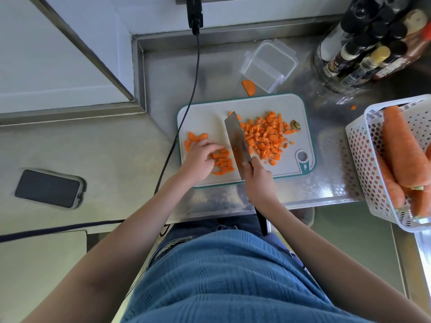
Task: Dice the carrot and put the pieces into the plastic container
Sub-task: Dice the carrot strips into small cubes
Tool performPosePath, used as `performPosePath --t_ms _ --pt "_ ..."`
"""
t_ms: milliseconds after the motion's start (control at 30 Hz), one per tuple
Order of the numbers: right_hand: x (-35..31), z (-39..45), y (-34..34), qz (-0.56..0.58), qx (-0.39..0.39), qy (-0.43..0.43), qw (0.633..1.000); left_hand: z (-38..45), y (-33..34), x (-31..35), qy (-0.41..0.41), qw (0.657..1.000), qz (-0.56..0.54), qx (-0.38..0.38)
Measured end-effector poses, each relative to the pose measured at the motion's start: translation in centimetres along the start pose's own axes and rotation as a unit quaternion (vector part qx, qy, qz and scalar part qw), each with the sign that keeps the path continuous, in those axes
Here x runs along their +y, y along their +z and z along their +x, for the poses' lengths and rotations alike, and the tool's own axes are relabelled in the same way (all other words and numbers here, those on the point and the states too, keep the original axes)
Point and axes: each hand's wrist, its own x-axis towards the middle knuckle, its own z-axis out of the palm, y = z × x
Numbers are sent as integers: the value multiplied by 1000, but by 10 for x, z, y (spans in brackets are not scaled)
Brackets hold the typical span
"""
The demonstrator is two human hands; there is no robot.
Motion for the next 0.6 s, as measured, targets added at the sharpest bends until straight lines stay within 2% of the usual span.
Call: performPosePath --t_ms 100,200,333,600 --pt "-2 -1 9 -13 -1 5 1000 -8 -4 -1 -12 1000 -15 -24" --pt "-4 -1 14 -14 6 9 1000 -17 -5 -7 48 996 62 -39" --pt "-7 -6 14 -14 46 -8 999 -16 5 -13 96 988 122 -12" --pt "-15 -7 24 -38 37 -19 998 -14 15 -10 103 991 53 68"
